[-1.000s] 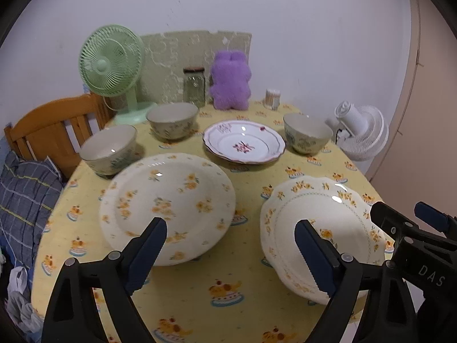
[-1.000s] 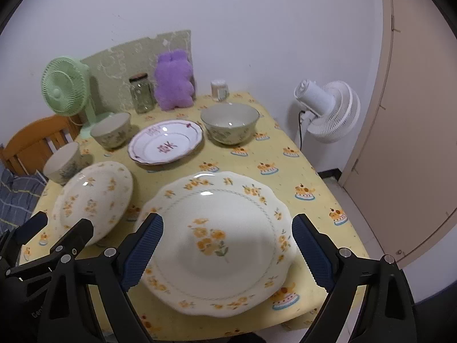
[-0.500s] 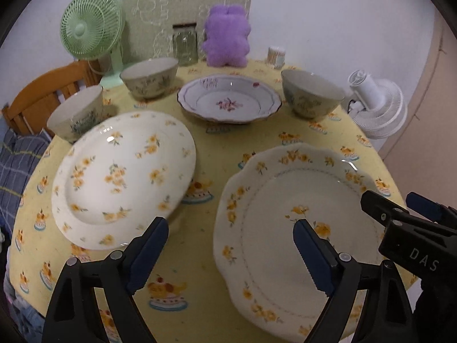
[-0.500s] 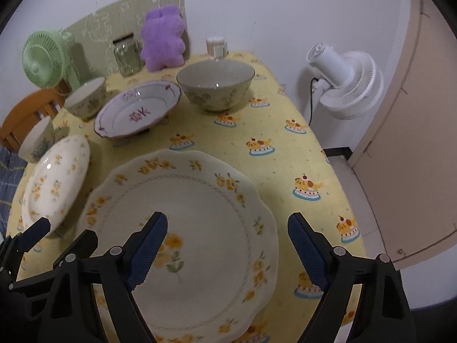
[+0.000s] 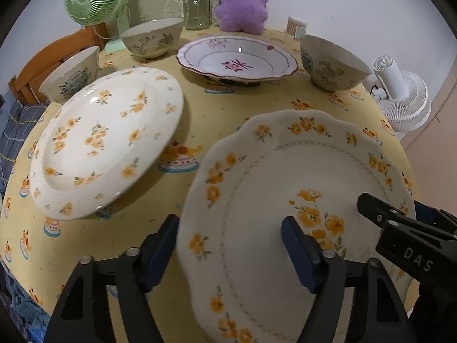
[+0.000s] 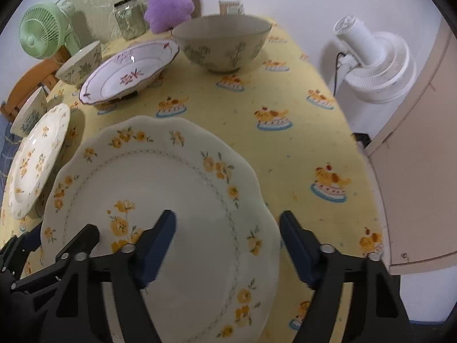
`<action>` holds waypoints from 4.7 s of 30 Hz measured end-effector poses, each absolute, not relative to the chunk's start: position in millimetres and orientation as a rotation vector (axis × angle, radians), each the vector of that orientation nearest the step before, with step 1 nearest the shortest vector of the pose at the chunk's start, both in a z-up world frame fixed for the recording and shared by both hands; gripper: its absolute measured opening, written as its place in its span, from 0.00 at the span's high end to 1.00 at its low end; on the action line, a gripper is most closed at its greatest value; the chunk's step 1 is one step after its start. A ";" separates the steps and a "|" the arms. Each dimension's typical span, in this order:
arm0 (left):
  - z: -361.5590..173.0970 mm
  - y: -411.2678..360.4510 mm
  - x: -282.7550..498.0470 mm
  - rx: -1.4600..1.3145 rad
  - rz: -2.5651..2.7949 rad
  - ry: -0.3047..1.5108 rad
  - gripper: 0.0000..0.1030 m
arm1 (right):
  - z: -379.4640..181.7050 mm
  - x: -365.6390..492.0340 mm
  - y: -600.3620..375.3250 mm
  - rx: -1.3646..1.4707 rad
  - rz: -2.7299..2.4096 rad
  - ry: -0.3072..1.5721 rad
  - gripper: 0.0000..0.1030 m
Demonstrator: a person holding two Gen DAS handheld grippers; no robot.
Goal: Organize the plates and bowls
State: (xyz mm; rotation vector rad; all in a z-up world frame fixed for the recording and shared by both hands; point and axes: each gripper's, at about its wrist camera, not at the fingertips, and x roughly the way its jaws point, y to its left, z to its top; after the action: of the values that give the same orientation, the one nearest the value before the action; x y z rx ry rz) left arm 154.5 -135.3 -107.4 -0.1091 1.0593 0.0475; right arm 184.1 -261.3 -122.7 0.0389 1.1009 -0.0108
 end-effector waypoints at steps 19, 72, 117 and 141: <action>-104.9 -129.5 179.2 -0.122 0.081 1.088 0.31 | -120.7 211.5 -255.0 0.057 0.041 1.139 0.35; -45.9 4.8 148.8 -0.038 -0.083 0.939 0.25 | -55.8 157.9 -119.8 0.121 -0.106 0.955 0.34; -109.8 93.7 241.0 -0.143 0.113 1.119 0.25 | -122.7 300.1 -32.1 0.089 0.036 1.096 0.35; -106.9 107.5 192.8 -0.134 0.110 1.176 0.24 | -129.0 250.7 -18.1 0.109 0.078 1.168 0.35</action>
State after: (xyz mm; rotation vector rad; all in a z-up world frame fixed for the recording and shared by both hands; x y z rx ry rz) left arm 192.8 107.5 -106.9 -0.1339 1.1763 0.1102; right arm 250.7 -18.1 -129.0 0.1089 1.1681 0.0783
